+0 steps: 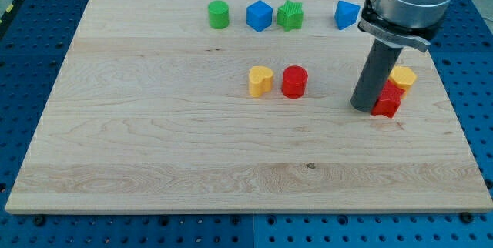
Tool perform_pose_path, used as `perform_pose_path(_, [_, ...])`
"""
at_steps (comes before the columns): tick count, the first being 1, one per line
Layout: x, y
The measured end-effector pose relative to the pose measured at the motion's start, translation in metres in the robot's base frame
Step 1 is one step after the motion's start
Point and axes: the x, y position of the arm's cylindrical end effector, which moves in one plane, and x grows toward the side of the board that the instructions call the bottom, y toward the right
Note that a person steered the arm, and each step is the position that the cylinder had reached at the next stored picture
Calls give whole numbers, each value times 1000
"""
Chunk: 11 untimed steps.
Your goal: Nudge yellow heart right a bit
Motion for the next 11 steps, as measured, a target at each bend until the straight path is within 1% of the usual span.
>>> perform_pose_path(2, [7, 15])
perform_pose_path(3, [17, -17])
perform_pose_path(4, [41, -96])
perform_pose_path(5, [38, -184])
perform_pose_path(6, [-17, -226])
perform_pose_path(7, [-67, -229])
perform_pose_path(8, [-68, -217])
perform_pose_path(9, [-69, -161])
perform_pose_path(11, [-51, -112])
